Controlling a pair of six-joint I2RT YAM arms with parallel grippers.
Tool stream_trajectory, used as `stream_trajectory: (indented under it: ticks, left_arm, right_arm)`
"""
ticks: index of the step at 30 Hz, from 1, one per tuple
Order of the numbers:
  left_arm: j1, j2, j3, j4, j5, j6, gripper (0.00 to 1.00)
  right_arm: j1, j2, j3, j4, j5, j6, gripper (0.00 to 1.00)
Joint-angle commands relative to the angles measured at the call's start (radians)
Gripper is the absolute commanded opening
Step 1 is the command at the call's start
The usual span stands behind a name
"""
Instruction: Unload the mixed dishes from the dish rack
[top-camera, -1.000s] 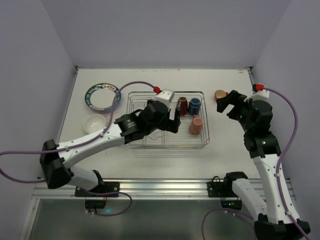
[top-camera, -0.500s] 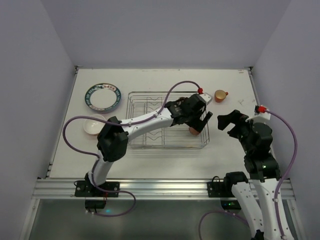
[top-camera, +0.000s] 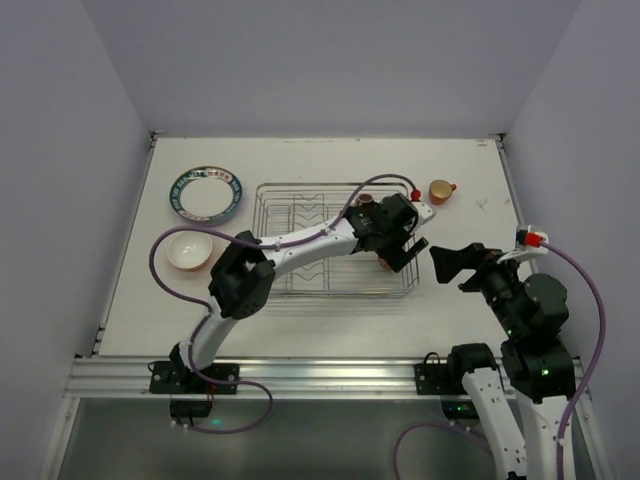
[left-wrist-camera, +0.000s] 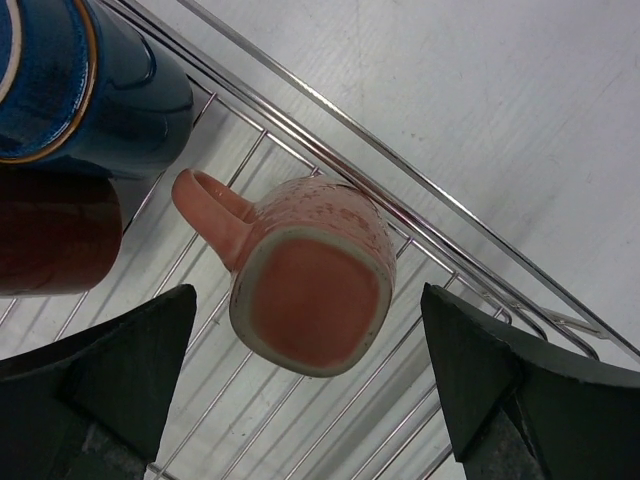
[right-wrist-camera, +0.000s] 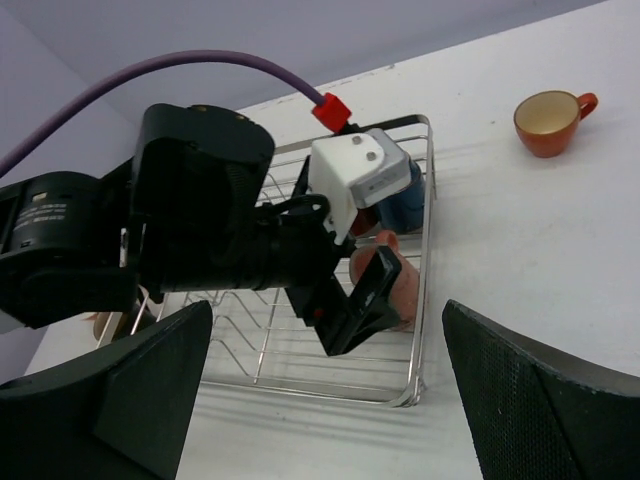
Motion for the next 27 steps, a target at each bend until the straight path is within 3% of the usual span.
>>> stream_trajectory:
  ticks: [1,11,19,27]
  left_arm:
    - [0.011,0.013,0.053,0.025,0.022,0.071,0.98]
    - [0.036,0.021,0.018,0.103,0.157,0.07,0.86]
    - [0.04,0.05,0.003,0.126,0.164,0.067,0.84]
    - [0.053,0.052,-0.024,0.132,0.141,0.056,0.67]
  right_arm:
    - [-0.001,0.017,0.026,-0.017,-0.089,-0.02,0.99]
    - [-0.002,0.078,0.036,-0.02,-0.152,-0.023,0.99]
    - [-0.002,0.097,0.04,-0.025,-0.187,-0.023,0.99]
    - [-0.002,0.094,0.043,-0.022,-0.198,-0.022,0.99]
